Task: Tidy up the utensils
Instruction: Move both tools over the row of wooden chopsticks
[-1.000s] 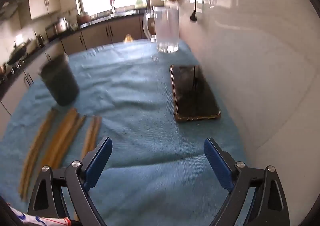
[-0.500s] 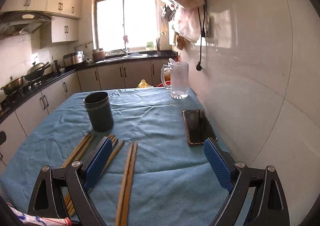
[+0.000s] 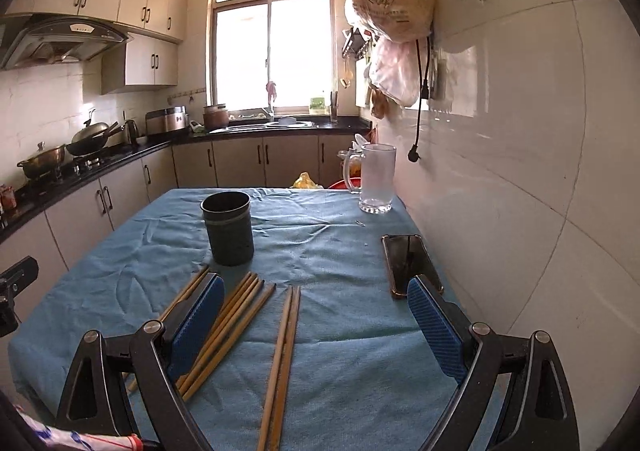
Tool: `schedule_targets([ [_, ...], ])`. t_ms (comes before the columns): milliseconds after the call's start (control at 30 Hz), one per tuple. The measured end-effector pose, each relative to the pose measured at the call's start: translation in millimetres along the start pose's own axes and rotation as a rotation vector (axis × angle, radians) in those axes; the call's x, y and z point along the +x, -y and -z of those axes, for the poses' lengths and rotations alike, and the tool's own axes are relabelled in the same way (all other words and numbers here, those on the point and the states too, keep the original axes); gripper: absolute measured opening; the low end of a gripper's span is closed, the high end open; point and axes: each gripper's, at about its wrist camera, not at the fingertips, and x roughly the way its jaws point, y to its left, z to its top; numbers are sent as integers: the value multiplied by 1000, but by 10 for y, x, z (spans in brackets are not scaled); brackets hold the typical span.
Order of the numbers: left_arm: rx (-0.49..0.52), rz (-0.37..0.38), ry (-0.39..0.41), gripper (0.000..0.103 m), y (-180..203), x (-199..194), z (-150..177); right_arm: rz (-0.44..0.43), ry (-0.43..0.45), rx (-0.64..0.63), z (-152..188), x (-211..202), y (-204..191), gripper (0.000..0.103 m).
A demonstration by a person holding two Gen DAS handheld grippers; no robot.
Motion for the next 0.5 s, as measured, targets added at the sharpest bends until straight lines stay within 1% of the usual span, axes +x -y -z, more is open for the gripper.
schedule_targets([
  [200,-18,39,-33,103,-30,43,35,-3,-2,-1,-4,-2,7,95],
  [500,-10,42,-66,103,-29,166,72,-6,-19,-8,22,75,-24,95],
])
